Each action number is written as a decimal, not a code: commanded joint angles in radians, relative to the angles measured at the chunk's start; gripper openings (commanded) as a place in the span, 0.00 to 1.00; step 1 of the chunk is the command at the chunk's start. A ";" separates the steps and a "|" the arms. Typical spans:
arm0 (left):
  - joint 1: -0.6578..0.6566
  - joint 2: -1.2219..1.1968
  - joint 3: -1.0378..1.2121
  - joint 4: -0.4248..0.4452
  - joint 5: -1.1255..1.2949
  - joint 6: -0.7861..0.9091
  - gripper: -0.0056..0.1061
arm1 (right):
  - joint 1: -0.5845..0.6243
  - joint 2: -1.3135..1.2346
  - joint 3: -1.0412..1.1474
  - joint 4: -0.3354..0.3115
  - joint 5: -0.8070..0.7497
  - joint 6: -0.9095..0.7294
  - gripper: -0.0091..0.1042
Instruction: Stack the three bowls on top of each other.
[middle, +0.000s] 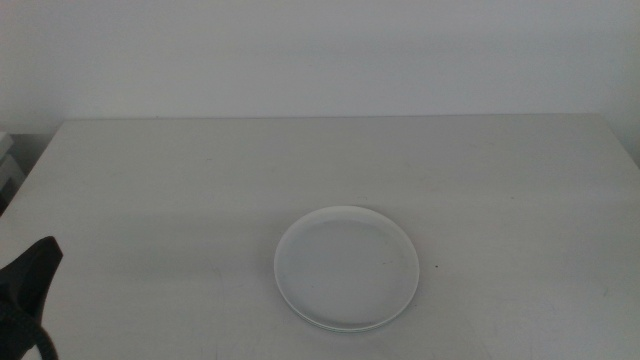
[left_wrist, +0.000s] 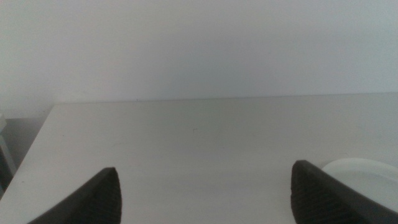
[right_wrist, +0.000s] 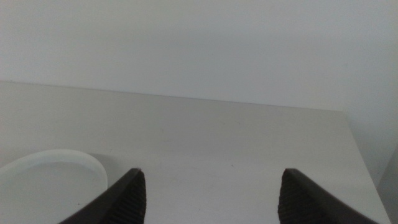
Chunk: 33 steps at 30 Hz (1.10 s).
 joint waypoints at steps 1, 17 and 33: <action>0.002 -0.005 -0.029 -0.016 -0.067 -0.009 0.99 | -0.016 0.009 -0.026 -0.003 -0.082 -0.002 0.56; 0.002 -0.212 0.149 0.110 -0.138 -0.009 0.99 | -0.235 -0.137 0.173 0.107 -0.157 -0.002 0.56; 0.002 -0.351 0.295 0.111 -0.108 -0.009 0.99 | -0.235 -0.328 0.401 0.119 -0.118 -0.002 0.56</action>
